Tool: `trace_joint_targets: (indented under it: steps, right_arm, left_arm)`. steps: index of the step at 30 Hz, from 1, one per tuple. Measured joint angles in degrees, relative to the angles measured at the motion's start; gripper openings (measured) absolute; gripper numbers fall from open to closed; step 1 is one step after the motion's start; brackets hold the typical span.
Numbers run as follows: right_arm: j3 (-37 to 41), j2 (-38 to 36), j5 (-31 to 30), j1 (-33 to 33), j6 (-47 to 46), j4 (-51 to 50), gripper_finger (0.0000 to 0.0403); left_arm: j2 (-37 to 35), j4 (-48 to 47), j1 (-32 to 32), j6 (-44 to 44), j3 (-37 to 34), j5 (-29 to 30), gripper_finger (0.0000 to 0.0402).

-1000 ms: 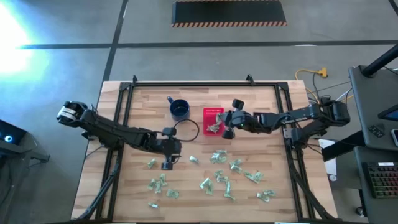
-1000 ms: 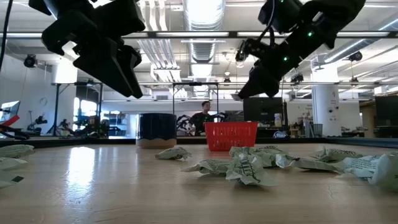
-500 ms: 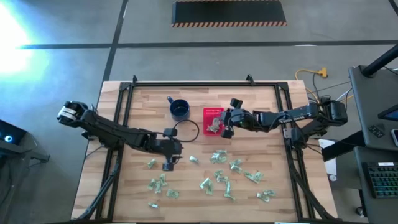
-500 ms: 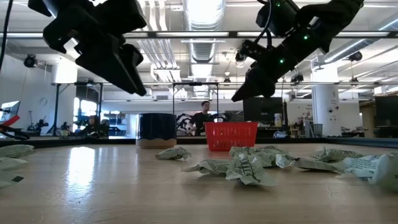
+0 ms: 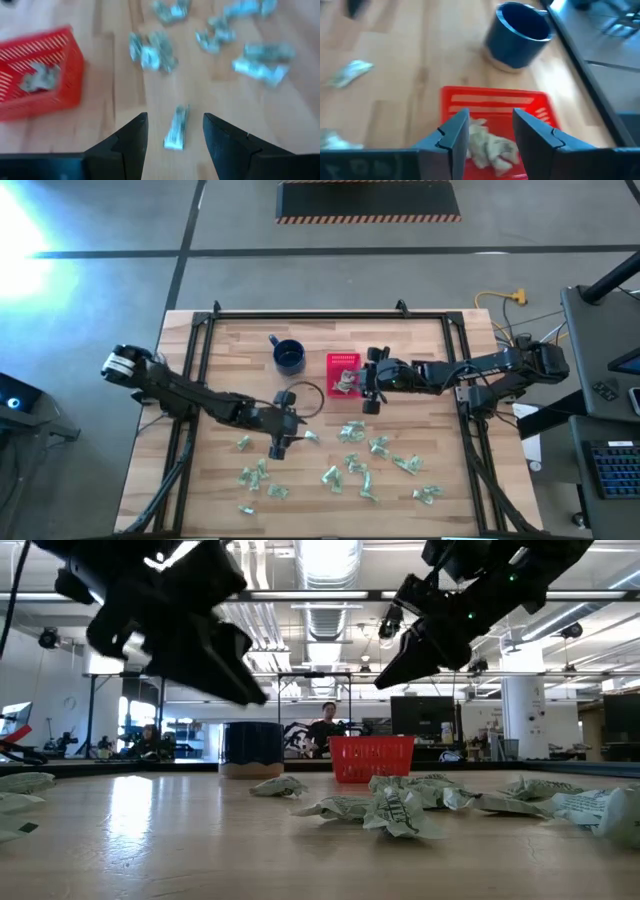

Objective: Pick and place items into bin
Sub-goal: Put the green stevia packet into the red bin

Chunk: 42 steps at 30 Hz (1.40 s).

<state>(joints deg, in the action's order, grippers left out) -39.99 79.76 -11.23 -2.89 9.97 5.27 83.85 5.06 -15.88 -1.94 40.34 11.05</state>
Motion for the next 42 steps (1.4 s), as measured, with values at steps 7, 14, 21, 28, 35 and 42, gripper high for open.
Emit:
trace_joint_targets:
  steps: [7,14,21,28,35,42]
  right_arm:
    - [0.02,-3.42,2.49,4.22,-1.84,-8.04,0.0127]
    - [0.02,-6.45,2.46,9.05,-4.67,-12.29,0.012]
    - [-0.02,-7.46,2.27,11.09,-7.18,-13.51,0.0118]
    - [0.02,-7.56,2.26,11.16,-8.44,-14.18,0.0112]
    - [0.02,-7.54,2.25,11.16,-9.63,-15.09,0.0111]
    - [0.02,-7.51,2.24,11.16,-10.03,-15.73,0.0104]
  left_arm:
    - [7.93,2.39,0.54,-2.99,2.15,-0.02,0.0173]
    - [13.1,3.56,1.8,-3.38,3.26,-0.18,0.0173]
    - [14.3,3.74,2.45,-3.28,3.45,-1.63,0.0173]
    - [15.3,4.11,2.8,-2.55,3.67,-3.93,0.0173]
    - [15.81,4.13,3.4,-1.3,3.69,-4.39,0.0149]
    - [15.67,3.88,4.55,-1.36,3.69,-3.51,0.006]
